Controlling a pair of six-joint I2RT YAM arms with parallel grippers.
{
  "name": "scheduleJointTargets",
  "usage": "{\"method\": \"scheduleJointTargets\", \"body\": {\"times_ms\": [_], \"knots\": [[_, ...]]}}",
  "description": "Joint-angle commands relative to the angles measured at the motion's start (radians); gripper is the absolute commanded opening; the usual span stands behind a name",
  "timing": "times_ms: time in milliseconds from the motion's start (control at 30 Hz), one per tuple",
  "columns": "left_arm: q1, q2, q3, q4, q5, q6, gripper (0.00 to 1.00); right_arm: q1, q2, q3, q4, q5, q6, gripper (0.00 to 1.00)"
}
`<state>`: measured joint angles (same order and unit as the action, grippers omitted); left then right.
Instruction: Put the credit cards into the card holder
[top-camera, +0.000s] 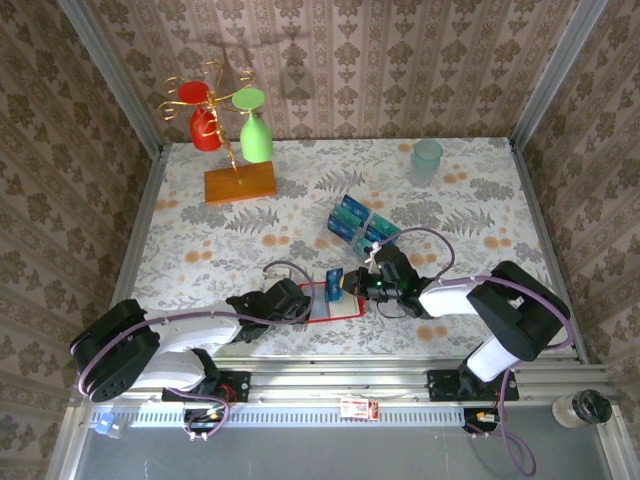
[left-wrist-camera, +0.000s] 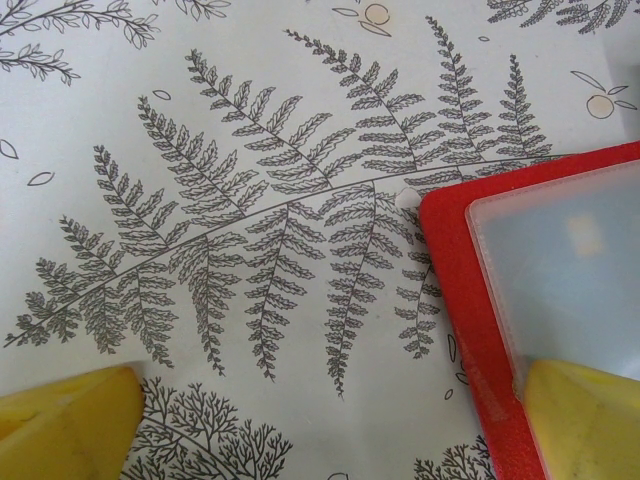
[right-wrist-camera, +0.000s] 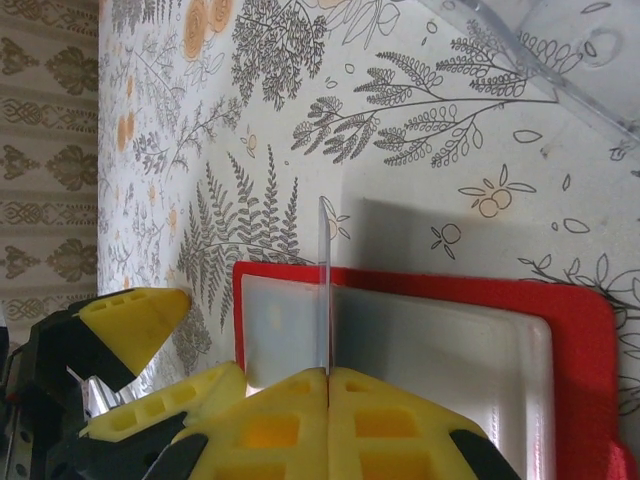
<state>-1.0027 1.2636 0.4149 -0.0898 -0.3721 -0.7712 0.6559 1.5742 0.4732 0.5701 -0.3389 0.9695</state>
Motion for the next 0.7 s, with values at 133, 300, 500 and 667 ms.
{"method": "scheduleJointTargets", "body": {"times_ms": [133,300,500,667], "knots": [[-0.005,0.008,-0.005,-0.058,-0.019,-0.023,1.00,-0.001,0.039,-0.037,0.079,-0.056,-0.003,0.00],[-0.004,0.008,0.001,-0.062,-0.021,-0.019,1.00,0.001,0.043,-0.051,0.092,-0.070,-0.004,0.00],[-0.002,0.008,0.002,-0.062,-0.021,-0.015,1.00,0.001,0.040,-0.063,0.091,-0.078,-0.009,0.00],[-0.004,0.008,0.002,-0.061,-0.021,-0.016,1.00,0.002,0.045,-0.074,0.091,-0.088,-0.013,0.00]]}}
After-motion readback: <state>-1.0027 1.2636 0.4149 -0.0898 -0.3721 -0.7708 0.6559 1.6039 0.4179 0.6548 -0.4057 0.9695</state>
